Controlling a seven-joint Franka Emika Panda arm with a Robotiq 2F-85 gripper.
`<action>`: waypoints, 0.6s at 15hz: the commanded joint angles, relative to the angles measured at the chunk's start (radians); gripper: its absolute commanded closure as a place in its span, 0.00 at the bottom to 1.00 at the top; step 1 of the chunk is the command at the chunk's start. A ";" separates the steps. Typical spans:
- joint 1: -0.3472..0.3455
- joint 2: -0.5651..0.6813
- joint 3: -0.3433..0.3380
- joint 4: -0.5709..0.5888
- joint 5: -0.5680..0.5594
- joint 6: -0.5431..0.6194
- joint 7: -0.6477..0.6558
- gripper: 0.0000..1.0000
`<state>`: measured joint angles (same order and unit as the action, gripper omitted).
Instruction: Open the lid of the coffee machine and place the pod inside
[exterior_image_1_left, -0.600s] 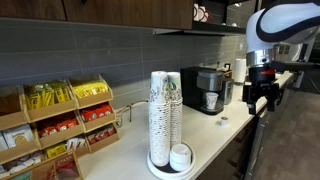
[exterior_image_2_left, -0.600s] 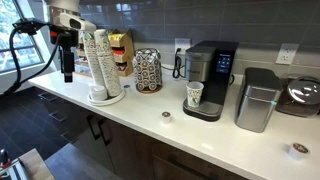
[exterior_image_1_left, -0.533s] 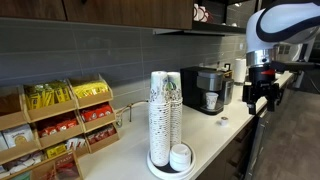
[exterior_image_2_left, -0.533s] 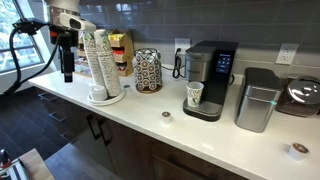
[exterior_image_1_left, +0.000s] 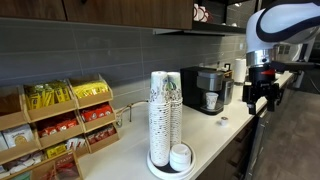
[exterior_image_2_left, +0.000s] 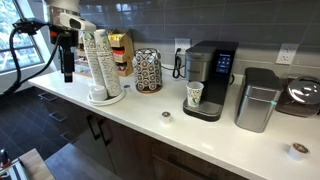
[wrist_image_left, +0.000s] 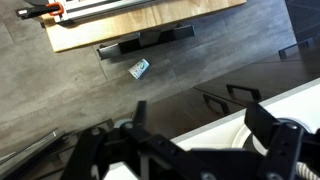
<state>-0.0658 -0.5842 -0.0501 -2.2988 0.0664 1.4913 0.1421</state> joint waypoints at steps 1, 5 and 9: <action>-0.023 0.021 -0.009 -0.004 0.026 0.059 0.013 0.00; -0.080 0.078 -0.080 -0.029 0.097 0.289 0.021 0.00; -0.125 0.150 -0.145 -0.030 0.183 0.493 0.036 0.00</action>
<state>-0.1657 -0.4781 -0.1600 -2.3263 0.1787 1.8852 0.1595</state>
